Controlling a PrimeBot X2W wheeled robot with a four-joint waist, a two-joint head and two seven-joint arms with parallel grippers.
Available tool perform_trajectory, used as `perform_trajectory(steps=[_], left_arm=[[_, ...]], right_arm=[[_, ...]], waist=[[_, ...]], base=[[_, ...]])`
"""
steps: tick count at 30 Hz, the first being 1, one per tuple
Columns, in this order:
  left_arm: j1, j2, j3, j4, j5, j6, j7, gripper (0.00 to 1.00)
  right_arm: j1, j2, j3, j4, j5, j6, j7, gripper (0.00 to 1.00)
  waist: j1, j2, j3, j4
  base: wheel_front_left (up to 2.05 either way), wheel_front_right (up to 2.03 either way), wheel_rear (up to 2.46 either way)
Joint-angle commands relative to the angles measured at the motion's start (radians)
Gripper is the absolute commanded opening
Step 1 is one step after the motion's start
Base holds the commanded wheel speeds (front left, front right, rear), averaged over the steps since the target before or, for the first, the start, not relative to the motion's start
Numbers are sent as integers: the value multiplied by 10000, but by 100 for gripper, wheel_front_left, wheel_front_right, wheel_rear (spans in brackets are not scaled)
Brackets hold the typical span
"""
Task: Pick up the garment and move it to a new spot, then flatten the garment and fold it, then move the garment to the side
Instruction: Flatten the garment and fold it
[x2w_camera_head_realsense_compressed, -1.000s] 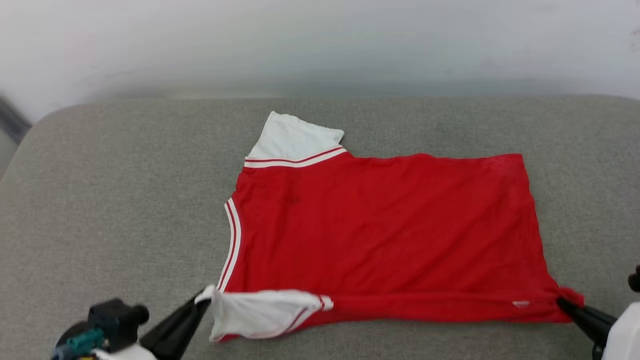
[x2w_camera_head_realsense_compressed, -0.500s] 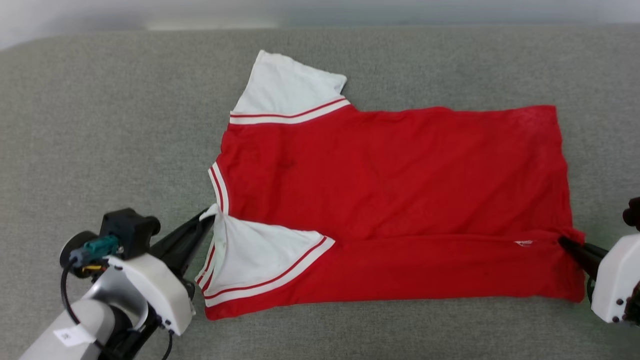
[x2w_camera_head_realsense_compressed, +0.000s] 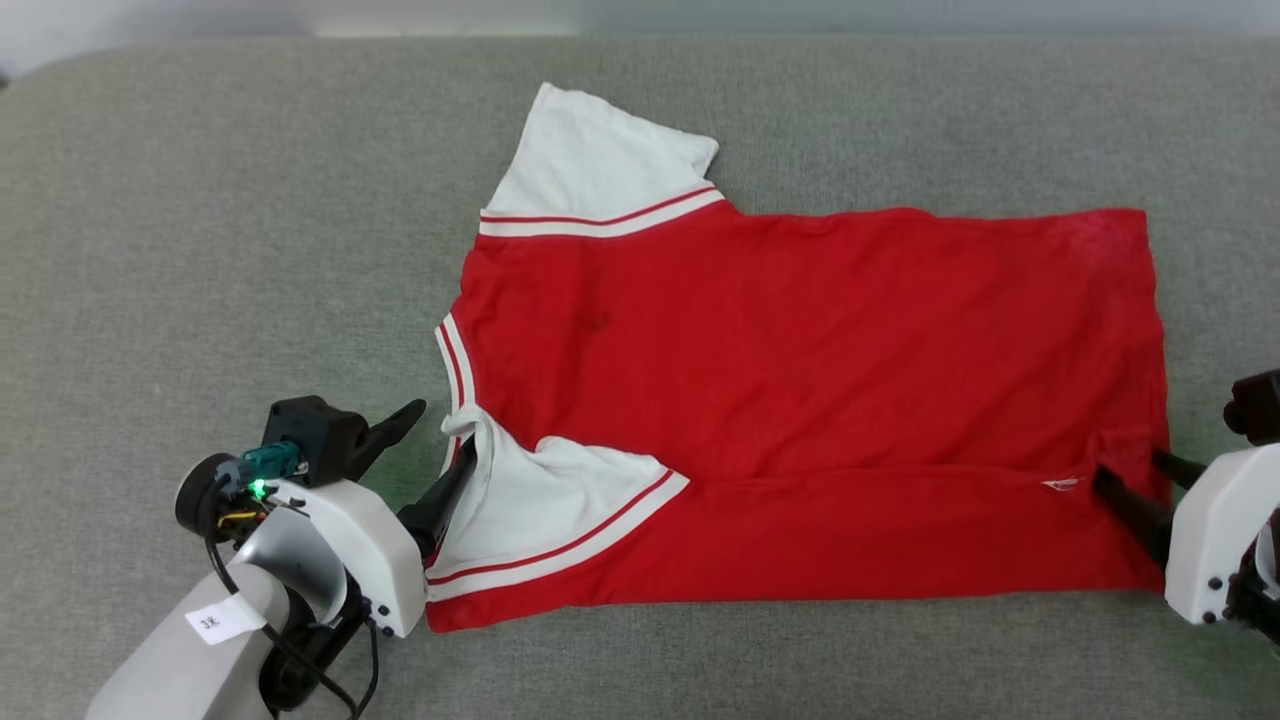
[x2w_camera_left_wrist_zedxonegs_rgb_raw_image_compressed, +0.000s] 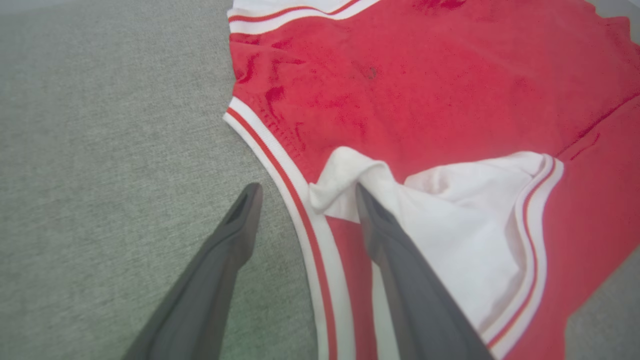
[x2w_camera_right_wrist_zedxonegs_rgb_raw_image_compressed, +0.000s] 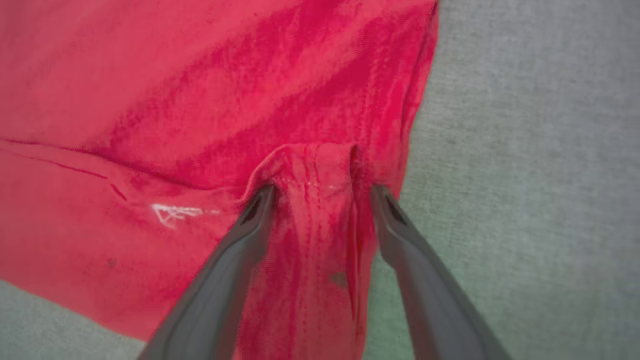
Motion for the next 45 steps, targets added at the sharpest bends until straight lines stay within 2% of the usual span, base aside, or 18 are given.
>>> perform_trajectory(steps=[1, 6, 13, 16, 17, 18, 25, 30, 40, 42, 43, 45], left_arm=[[59, -89, 56, 90, -53, 19, -151, 100], [800, -324, 349, 317, -525, 512, -451, 100], [1855, -370, 668, -272, -877, 1772, -159, 100], [2512, -365, 707, -993, -1160, 2267, 252, 100], [3112, -227, 653, -1820, -1304, 2742, 691, 100], [3314, -162, 595, -2070, -1297, 2905, 870, 100], [3858, 197, 277, -2909, -1261, 3725, 2059, 100], [3615, 20, 288, -2542, -1269, 3948, 2156, 100], [3360, -365, -94, -997, -1476, 3429, 2383, 100], [3327, -498, -256, -732, -1600, 3248, 2575, 15], [3324, -542, -342, -640, -1644, 3122, 2643, 0], [3261, -629, -452, -556, -1635, 2919, 2595, 0]], right_arm=[[276, 16, -4, 142, -107, -14, 19, 100], [821, 170, -271, -261, -507, -11, 137, 100], [1676, 677, -1225, -852, -1226, -11, 733, 100], [2040, 1113, -1659, -1250, -1517, -10, 1078, 100], [2390, 1582, -2070, -1686, -1806, -11, 1430, 100], [2489, 1728, -2164, -1841, -1890, -11, 1557, 100], [2967, 2631, -2703, -2981, -2350, -10, 2044, 100], [3018, 2944, -2731, -3515, -2511, -10, 2234, 100], [2916, 3000, -2769, -3977, -2620, -10, 2488, 100], [2902, 2950, -2776, -4012, -2673, -10, 2504, 100], [2884, 2914, -2775, -4036, -2682, -10, 2504, 100], [2816, 2749, -2709, -4075, -2781, -10, 2421, 100]], waist=[[-2, 0, -223, 22], [-2, 0, -1136, 24], [-2, 0, -1825, -1], [-2, 0, -2010, -42], [-2, 0, -2097, -84], [-2, 0, -2096, -99], [-2, 0, -1827, -223], [-2, 0, -1530, -391], [-2, 0, -1085, -619], [-2, 0, -1068, -613], [-2, 0, -1075, -602], [-2, 0, -1123, -553]], base=[[0, 0, 0], [0, 0, 0], [0, 0, 0], [0, 0, 0], [0, 0, 0], [0, 0, 0], [0, 0, 0], [0, 0, 0], [0, 0, 0], [0, 0, 0], [0, 0, 0], [0, 0, 0]])
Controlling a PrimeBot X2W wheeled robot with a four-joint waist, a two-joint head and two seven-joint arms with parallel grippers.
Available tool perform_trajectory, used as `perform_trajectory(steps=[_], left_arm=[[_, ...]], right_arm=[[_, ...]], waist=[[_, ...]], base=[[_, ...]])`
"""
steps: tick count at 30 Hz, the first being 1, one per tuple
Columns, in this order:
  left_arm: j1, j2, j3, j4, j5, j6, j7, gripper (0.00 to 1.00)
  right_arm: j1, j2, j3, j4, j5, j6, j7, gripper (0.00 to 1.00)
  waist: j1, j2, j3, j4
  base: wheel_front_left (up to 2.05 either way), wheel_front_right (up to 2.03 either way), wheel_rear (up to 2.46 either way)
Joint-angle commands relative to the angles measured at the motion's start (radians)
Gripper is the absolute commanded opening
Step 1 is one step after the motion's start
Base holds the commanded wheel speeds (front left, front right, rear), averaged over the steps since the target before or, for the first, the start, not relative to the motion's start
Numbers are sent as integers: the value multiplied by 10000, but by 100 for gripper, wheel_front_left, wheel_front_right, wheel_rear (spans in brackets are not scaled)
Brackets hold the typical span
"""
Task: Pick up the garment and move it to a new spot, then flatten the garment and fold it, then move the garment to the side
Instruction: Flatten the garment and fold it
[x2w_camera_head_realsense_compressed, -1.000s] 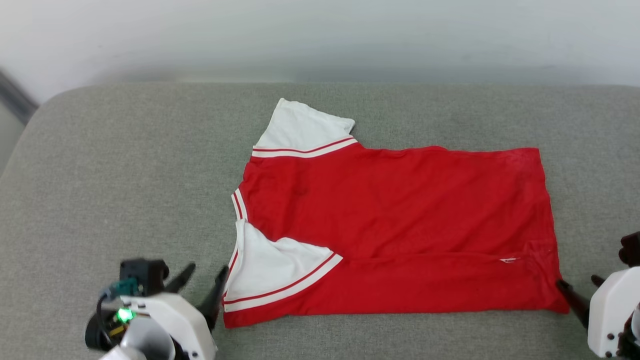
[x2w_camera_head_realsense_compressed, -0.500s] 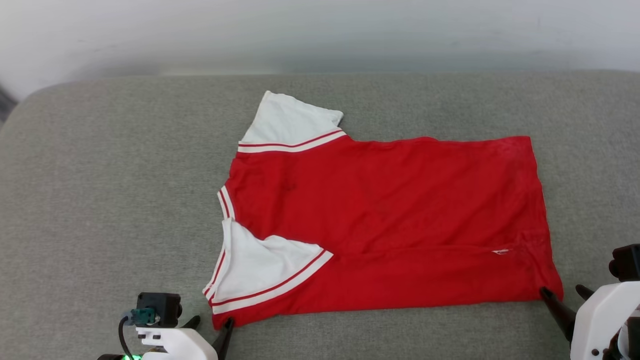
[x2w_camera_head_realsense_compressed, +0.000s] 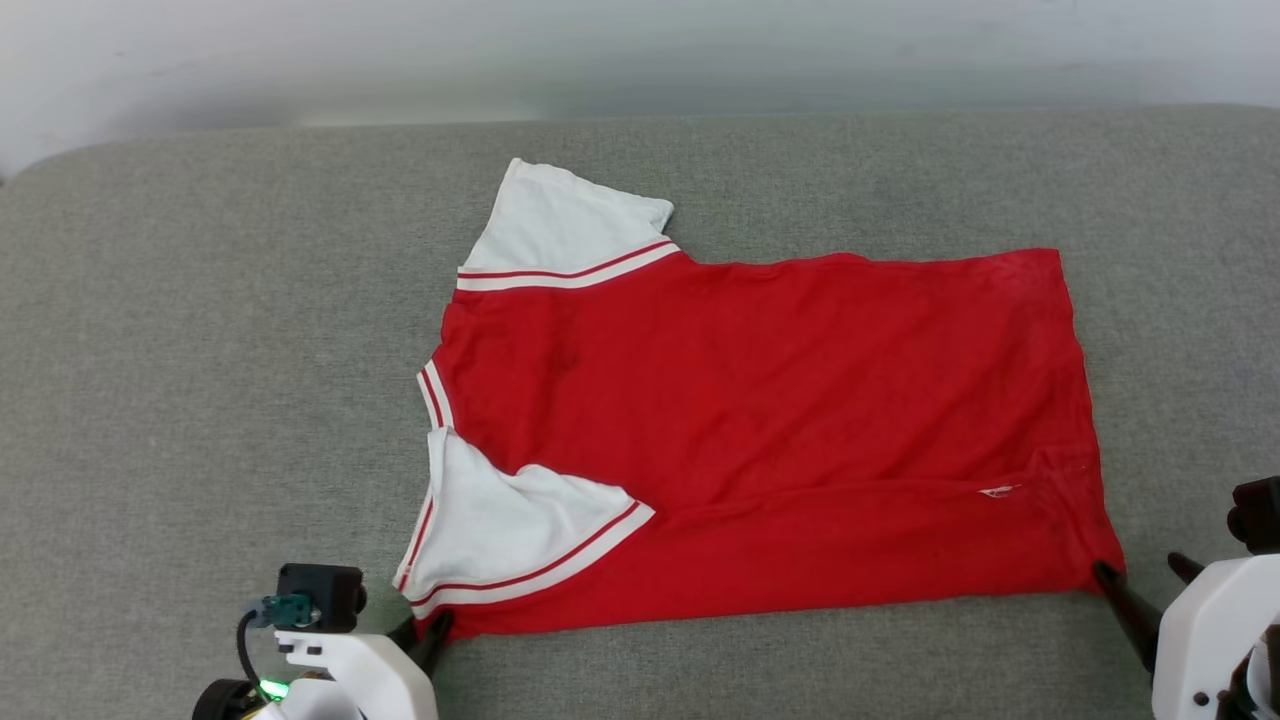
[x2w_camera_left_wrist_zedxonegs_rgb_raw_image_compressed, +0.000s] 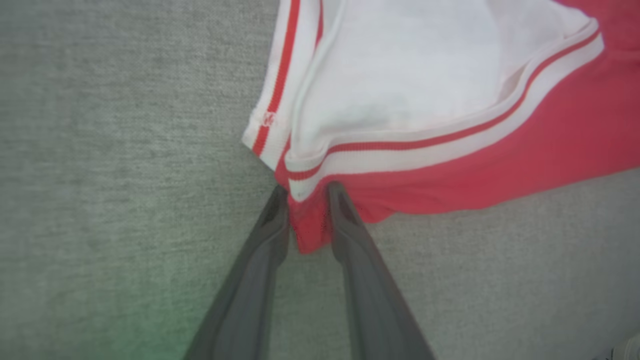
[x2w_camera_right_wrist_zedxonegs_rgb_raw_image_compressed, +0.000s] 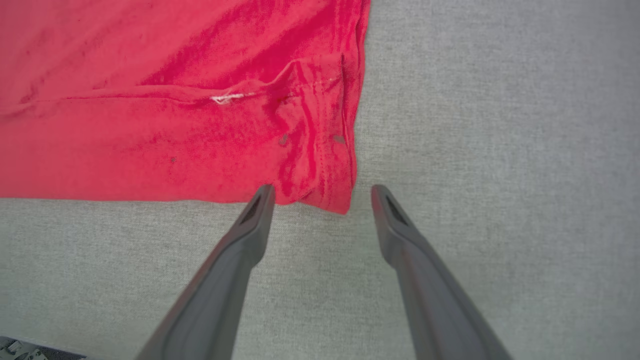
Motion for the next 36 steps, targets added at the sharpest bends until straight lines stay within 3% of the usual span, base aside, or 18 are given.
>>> perform_trajectory(steps=[1, 12, 26, 27, 28, 29, 30, 36], left_arm=[[208, -359, -405, 414, -53, -164, 189, 0], [-297, -193, 98, -1196, 146, -423, -963, 0], [-341, 22, 76, -2344, 430, -257, -1000, 0], [-369, -50, 13, -2266, 335, -339, -956, 0], [-393, -42, -13, -2206, 326, -382, -934, 0], [-422, -29, -46, -2153, 335, -409, -904, 0], [-438, -10, -68, -2094, 329, -412, -866, 0], [-217, 235, -176, -1764, 238, -427, -545, 0]], right_arm=[[-141, -177, 31, -34, -73, -5, -88, 100], [-420, -385, -94, 1258, -662, -4, 65, 100], [-800, -138, 129, 3028, -1311, -2, -253, 100], [-688, -133, 311, 3430, -1155, -1, -156, 96], [-629, -152, 344, 3552, -1093, -1, -95, 47], [-590, -177, 342, 3644, -1057, -2, -51, 13], [-573, -222, 320, 3713, -1014, -2, -46, 0], [-538, -462, -42, 3602, -900, -10, -247, 0]], waist=[[1, 0, -72, 75], [1, 0, -218, 741], [1, 0, 155, 1188], [1, 0, 218, 1243], [1, 0, 225, 1257], [1, 0, 226, 1269], [1, 0, 221, 1273], [1, 0, -108, 1201]], base=[[0, 0, 0], [0, 0, 0], [0, 0, 0], [0, 0, 0], [0, 0, 0], [0, 0, 0], [0, 0, 0], [0, 0, 0]])
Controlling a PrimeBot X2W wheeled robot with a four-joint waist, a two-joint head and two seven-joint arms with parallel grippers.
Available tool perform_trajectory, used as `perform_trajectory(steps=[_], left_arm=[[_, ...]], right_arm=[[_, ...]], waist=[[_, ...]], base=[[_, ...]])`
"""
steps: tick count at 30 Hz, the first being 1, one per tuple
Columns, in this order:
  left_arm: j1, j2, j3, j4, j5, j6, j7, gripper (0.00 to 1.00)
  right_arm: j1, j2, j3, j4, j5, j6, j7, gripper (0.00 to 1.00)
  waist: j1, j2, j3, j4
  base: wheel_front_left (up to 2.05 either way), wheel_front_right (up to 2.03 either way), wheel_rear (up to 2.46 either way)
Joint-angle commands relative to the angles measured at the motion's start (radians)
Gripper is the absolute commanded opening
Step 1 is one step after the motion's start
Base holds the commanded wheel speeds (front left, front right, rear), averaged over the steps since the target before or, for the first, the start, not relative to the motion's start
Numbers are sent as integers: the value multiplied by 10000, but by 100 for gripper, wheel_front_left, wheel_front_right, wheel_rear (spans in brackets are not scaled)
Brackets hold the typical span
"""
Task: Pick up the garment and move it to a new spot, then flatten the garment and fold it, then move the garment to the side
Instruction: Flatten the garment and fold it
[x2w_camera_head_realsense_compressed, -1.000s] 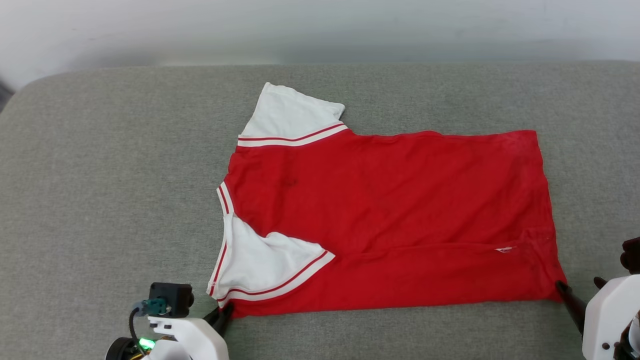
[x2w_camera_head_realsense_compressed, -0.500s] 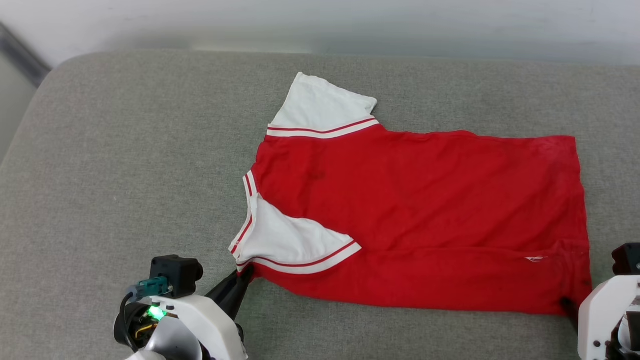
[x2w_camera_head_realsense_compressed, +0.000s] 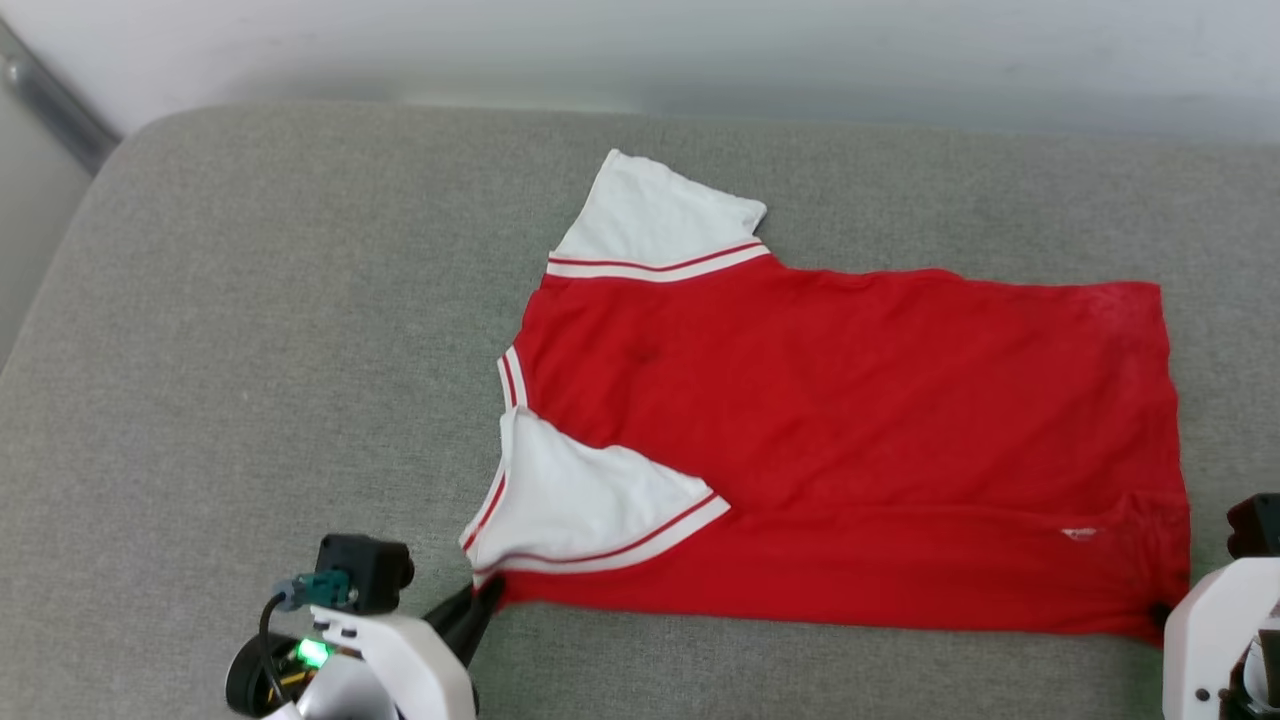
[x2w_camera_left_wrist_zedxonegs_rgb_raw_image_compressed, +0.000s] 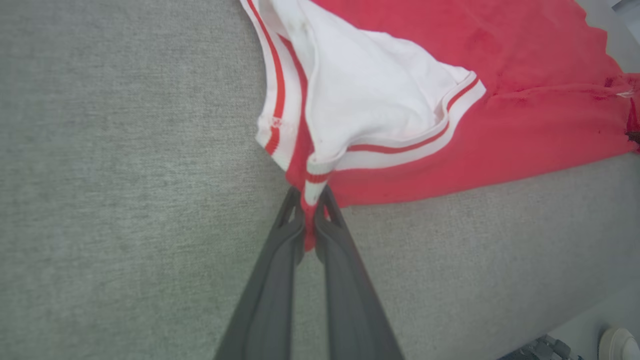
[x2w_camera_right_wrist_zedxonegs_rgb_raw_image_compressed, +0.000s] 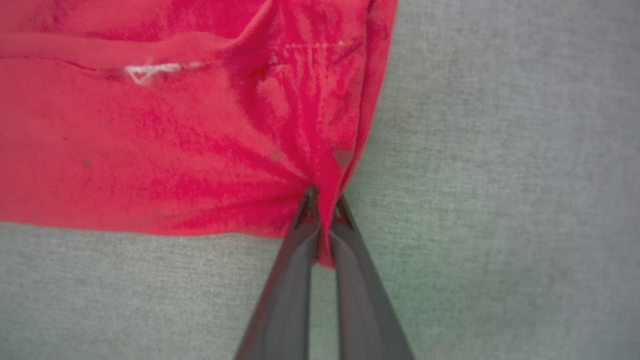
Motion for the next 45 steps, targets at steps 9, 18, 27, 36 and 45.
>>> perform_trajectory(steps=[9, 18, 27, 36, 45], left_arm=[[1179, 756, 2, -272, -488, 284, 706, 0], [2028, 945, -263, -698, -747, 412, 999, 0], [1754, 729, -529, 35, -606, 135, 847, 100], [1169, 747, -27, -35, 266, 43, -860, 100], [450, 169, 847, -264, 1510, 223, -4096, 100]], right_arm=[[739, 96, -489, -1170, 104, -18, 103, 0], [1914, 463, -1070, -2241, -78, -18, 889, 0], [2038, 644, -1030, -1842, -99, -16, 792, 100], [1442, 485, -918, -1925, 73, -13, -42, 100], [476, 871, -1130, -2605, -149, -13, -2583, 100]], waist=[[-1, 0, -807, -395], [-1, 0, -923, -718], [-1, 0, -901, -896], [-1, 0, -1152, -942], [-1, 0, -1264, -964]], base=[[0, 0, 0], [0, 0, 0], [0, 0, 0], [0, 0, 0], [0, 0, 0]])
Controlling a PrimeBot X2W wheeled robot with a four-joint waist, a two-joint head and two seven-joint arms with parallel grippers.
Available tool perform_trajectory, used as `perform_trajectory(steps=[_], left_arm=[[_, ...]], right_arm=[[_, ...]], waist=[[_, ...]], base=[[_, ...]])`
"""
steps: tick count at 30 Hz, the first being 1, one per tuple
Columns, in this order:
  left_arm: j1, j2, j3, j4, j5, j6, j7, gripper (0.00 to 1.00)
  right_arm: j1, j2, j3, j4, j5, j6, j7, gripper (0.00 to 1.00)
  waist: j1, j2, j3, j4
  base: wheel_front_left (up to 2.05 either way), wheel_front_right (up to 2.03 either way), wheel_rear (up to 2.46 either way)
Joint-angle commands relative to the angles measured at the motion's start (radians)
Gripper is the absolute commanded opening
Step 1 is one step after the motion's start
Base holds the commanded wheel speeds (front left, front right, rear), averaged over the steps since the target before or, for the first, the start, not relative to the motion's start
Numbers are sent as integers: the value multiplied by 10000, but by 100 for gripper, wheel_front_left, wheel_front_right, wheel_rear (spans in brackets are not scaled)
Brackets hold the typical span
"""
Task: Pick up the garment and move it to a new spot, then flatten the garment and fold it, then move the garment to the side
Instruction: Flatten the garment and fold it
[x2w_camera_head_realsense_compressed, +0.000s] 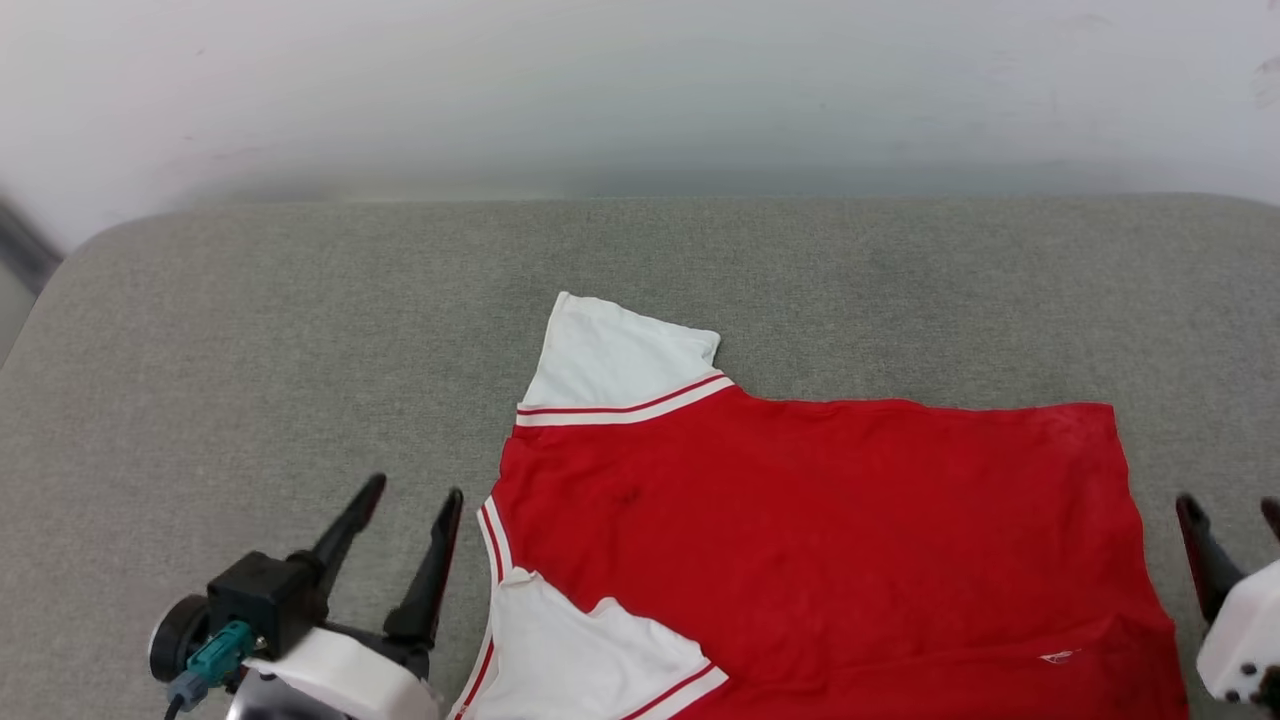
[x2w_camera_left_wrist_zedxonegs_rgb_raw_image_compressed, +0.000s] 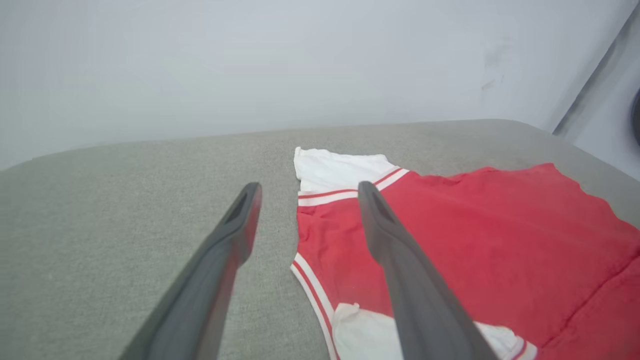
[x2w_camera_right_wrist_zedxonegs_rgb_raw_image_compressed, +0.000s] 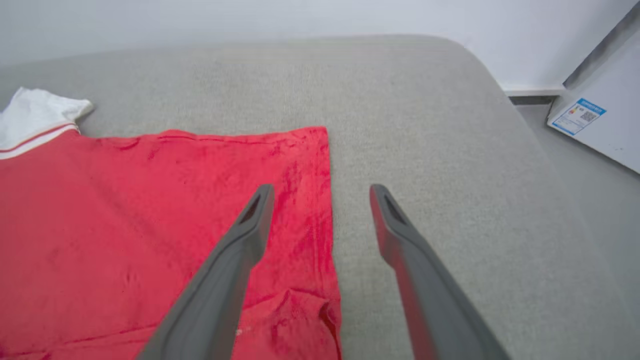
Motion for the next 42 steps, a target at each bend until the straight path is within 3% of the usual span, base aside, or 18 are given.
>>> perform_trajectory(steps=[1, 3, 4, 9, 15, 19, 26, 31, 37, 42], left_arm=[[-191, -155, 168, -81, 241, 74, -265, 100], [-229, -231, 282, -126, 404, 106, -374, 100], [-258, -405, 516, -223, 689, 118, -466, 100], [-233, -935, 1372, -688, 1206, -108, -509, 100], [-524, -1177, 1844, -635, 1220, -766, -503, 100], [-1657, -773, 1758, -201, 1105, -1470, 52, 100], [-4283, -8, 1693, 762, 212, -2488, 2448, 100], [-6053, 868, 1299, 1755, -552, -2792, 4873, 100], [-7534, 1684, 1138, 2789, -2045, -2810, 8392, 100], [-8330, 2098, 1009, 3252, -2523, -2396, 10497, 100]], right_arm=[[-266, 146, 61, -79, -68, -6, -636, 100], [-359, 192, 108, -77, -47, -4, -1068, 100], [-526, 253, 186, -72, -13, -6, -1929, 100], [-780, 469, 439, -26, 182, -6, -3726, 100], [-924, 624, 735, 35, 330, -6, -4706, 100], [-1201, 711, 981, 85, 384, -6, -5118, 100], [-1717, 808, 1263, 123, 349, -6, -5477, 100], [-2010, 1003, 1495, 183, 466, -6, -5716, 100], [-2374, 1156, 1693, 378, 602, -6, -5981, 100], [-2545, 1273, 1925, 696, 670, -6, -6184, 100]], waist=[[0, 0, 4, -14], [0, 0, 9, -23], [0, 0, 35, -53], [0, 0, 182, -245], [0, 0, 572, -601], [0, 0, 1273, -1104], [0, 0, 2415, -1900], [0, 0, 3158, -2434], [0, 0, 3885, -3035], [0, 0, 4354, -3415]], base=[[0, 0, 0], [0, 0, 0], [0, 0, 0], [0, 0, 0], [0, 0, 0], [0, 0, 0], [0, 0, 0], [0, 0, 0], [0, 0, 0], [0, 0, 0]])
